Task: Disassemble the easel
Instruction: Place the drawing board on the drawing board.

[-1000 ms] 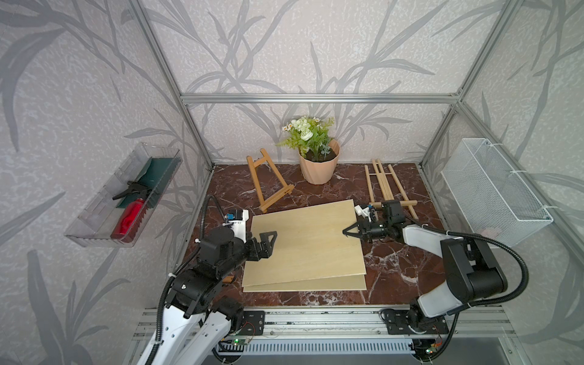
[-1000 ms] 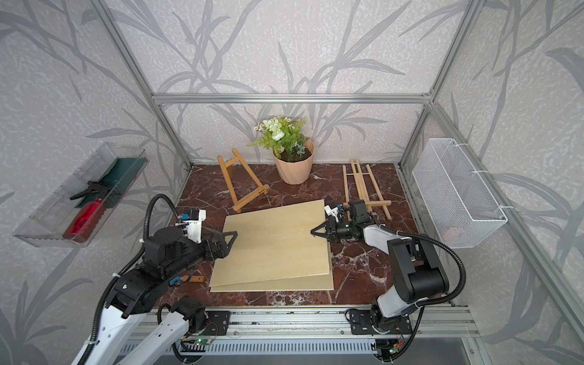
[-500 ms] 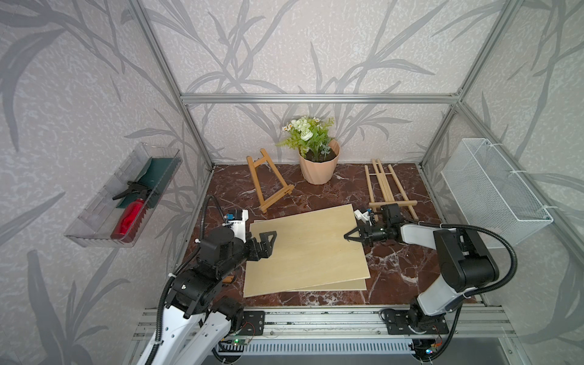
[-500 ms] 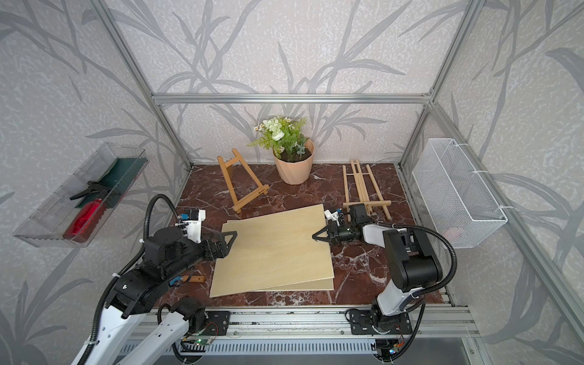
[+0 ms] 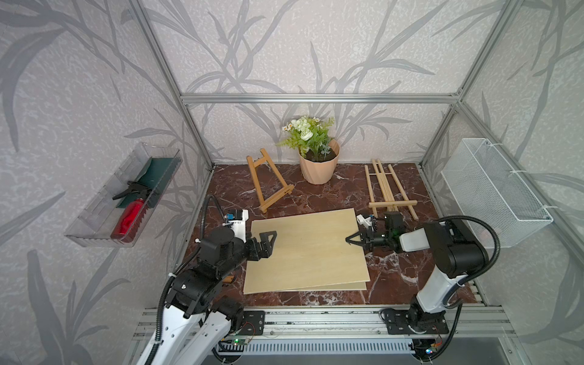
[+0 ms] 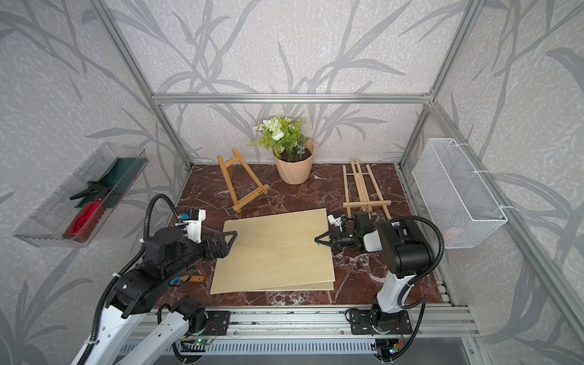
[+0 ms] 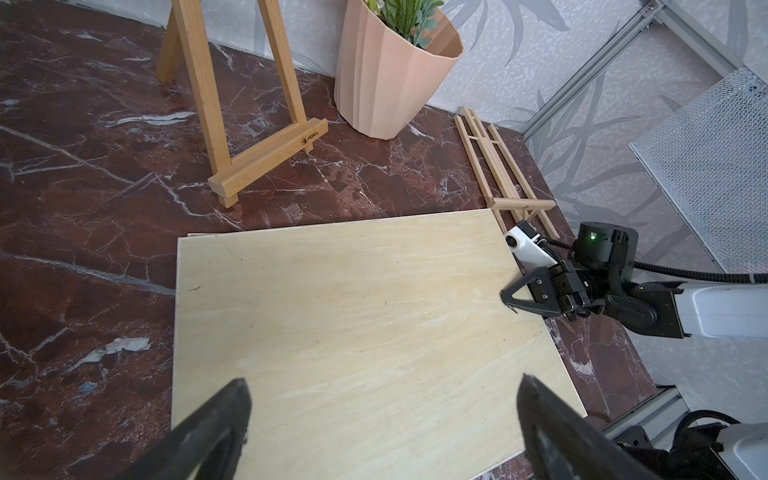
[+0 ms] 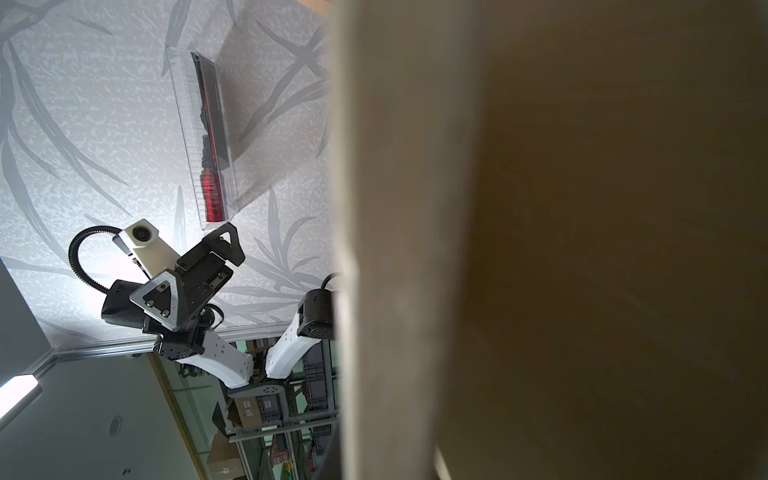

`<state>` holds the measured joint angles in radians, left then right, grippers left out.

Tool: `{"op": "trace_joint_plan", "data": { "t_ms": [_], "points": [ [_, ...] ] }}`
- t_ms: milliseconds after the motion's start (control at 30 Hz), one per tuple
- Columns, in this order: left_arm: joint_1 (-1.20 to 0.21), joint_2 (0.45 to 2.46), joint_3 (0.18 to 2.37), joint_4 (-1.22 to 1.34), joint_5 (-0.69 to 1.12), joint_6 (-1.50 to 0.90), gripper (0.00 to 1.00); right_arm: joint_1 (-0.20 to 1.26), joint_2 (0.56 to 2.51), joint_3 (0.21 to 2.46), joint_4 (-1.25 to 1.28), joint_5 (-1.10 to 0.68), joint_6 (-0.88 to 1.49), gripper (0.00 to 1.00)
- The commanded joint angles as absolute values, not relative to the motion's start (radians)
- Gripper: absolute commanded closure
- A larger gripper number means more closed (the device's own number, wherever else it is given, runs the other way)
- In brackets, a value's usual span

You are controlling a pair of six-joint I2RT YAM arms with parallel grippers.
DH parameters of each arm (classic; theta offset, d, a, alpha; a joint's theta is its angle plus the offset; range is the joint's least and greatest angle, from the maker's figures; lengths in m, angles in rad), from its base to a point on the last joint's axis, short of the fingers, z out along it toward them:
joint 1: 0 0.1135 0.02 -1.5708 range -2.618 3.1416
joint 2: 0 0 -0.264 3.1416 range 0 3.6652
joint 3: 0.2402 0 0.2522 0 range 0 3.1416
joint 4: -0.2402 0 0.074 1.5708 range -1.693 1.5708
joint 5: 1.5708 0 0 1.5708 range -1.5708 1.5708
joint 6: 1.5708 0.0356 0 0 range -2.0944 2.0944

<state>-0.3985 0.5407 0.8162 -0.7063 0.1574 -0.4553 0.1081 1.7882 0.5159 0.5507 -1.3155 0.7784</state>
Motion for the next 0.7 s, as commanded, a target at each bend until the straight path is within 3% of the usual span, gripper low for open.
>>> {"op": "trace_joint_plan", "data": {
  "t_ms": [0, 400, 533, 667],
  "points": [
    [-0.400, 0.546, 0.808, -0.723, 0.147, -0.448, 0.01, 0.054, 1.799, 0.465, 0.574, -1.128, 0.939, 1.00],
    [-0.400, 0.546, 0.806, -0.724, 0.147, -0.449, 0.01, 0.049, 1.892, 0.461, 0.624, -1.146, 0.917, 1.00],
    [-0.400, 0.549, 0.806, -0.723, 0.150, -0.448, 0.01, 0.061, 1.862, 0.468, 0.578, -1.135, 0.888, 0.90],
    [-0.400, 0.546, 0.806, -0.723, 0.151, -0.449, 0.01, 0.063, 1.776, 0.505, 0.314, -1.071, 0.733, 0.78]
  ]
}}
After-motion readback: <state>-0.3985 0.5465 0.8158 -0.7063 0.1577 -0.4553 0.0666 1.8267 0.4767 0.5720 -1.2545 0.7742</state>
